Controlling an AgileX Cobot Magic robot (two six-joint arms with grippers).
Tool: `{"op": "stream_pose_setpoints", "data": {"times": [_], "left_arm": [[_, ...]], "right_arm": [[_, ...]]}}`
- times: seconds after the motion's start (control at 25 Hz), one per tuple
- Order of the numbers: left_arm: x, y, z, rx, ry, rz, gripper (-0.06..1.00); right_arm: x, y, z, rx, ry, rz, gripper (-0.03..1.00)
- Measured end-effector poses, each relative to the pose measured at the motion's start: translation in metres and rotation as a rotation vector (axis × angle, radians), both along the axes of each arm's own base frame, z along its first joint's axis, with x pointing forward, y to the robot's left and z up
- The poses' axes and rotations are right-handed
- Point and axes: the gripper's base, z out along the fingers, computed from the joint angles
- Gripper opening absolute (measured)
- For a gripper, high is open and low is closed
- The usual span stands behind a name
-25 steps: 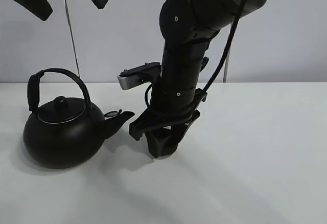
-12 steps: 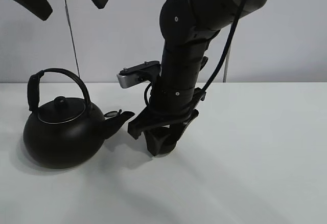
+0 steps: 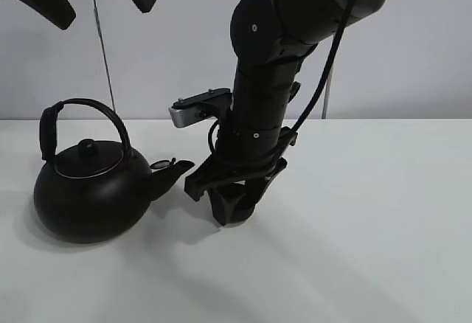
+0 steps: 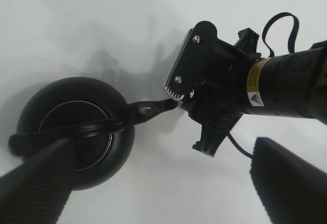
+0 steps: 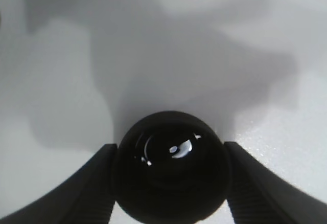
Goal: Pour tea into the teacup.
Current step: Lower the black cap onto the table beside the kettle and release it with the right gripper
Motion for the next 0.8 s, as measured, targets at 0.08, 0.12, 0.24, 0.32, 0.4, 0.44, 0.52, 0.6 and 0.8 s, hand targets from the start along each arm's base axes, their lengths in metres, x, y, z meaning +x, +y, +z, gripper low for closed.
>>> {"op": "stream_pose_setpoints", "data": {"times": [0.08,0.12,0.24,0.32,0.4,0.44,0.52,0.6,0.8], "left_arm": [[0.0,0.0,0.0,0.0,0.0,0.0,0.67],[0.0,0.0,0.0,0.0,0.0,0.0,0.67],[0.0,0.0,0.0,0.0,0.0,0.0,0.67],[0.0,0.0,0.0,0.0,0.0,0.0,0.67],[0.0,0.0,0.0,0.0,0.0,0.0,0.67],[0.0,0.0,0.0,0.0,0.0,0.0,0.67],[0.0,0.0,0.0,0.0,0.0,0.0,0.67],[0.0,0.0,0.0,0.0,0.0,0.0,0.67],[0.0,0.0,0.0,0.0,0.0,0.0,0.67]], "right_arm": [[0.0,0.0,0.0,0.0,0.0,0.0,0.4],[0.0,0.0,0.0,0.0,0.0,0.0,0.42],[0.0,0.0,0.0,0.0,0.001,0.0,0.5],[0.0,0.0,0.0,-0.001,0.005,-0.001,0.55],[-0.001,0.0,0.0,-0.004,0.011,-0.002,0.6],[-0.001,-0.001,0.0,-0.007,0.016,-0.002,0.62],[-0.003,-0.002,0.002,-0.017,0.03,-0.002,0.64],[-0.002,-0.008,0.01,-0.02,0.037,-0.021,0.65],[0.012,-0.047,0.052,0.035,0.015,-0.162,0.65]]}}
